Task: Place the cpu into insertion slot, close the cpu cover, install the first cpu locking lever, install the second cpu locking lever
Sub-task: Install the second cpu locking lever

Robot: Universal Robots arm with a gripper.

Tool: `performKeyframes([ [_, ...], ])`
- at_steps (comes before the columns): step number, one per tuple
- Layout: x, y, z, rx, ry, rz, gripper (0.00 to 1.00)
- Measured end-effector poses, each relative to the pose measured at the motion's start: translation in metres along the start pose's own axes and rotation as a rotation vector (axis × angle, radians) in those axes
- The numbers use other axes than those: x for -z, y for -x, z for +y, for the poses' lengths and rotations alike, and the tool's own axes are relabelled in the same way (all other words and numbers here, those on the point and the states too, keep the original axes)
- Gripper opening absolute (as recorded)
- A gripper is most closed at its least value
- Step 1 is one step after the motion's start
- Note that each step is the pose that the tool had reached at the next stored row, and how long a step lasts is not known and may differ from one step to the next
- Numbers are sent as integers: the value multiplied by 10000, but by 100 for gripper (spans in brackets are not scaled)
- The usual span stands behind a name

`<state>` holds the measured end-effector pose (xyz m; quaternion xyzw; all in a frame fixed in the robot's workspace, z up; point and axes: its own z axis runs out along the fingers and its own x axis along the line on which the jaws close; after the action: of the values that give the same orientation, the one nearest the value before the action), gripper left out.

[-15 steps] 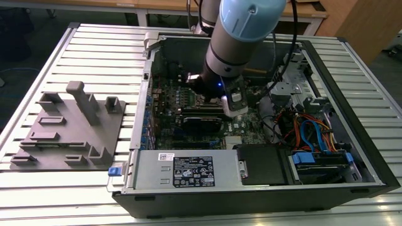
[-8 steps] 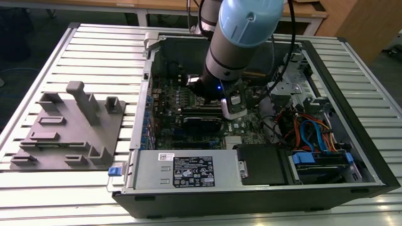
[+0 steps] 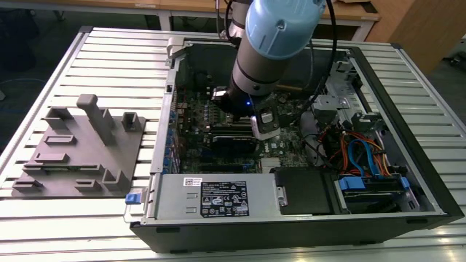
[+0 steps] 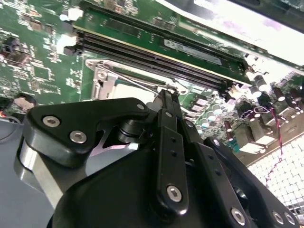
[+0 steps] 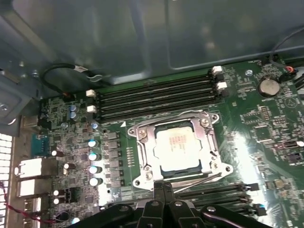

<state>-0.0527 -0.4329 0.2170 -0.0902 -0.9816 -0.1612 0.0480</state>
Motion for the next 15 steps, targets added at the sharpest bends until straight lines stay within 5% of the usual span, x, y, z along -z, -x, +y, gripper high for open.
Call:
performKeyframes([
  [9, -70, -43, -33, 9, 162, 31, 10],
  [15, -77, -44, -36, 12, 184, 36, 10],
])
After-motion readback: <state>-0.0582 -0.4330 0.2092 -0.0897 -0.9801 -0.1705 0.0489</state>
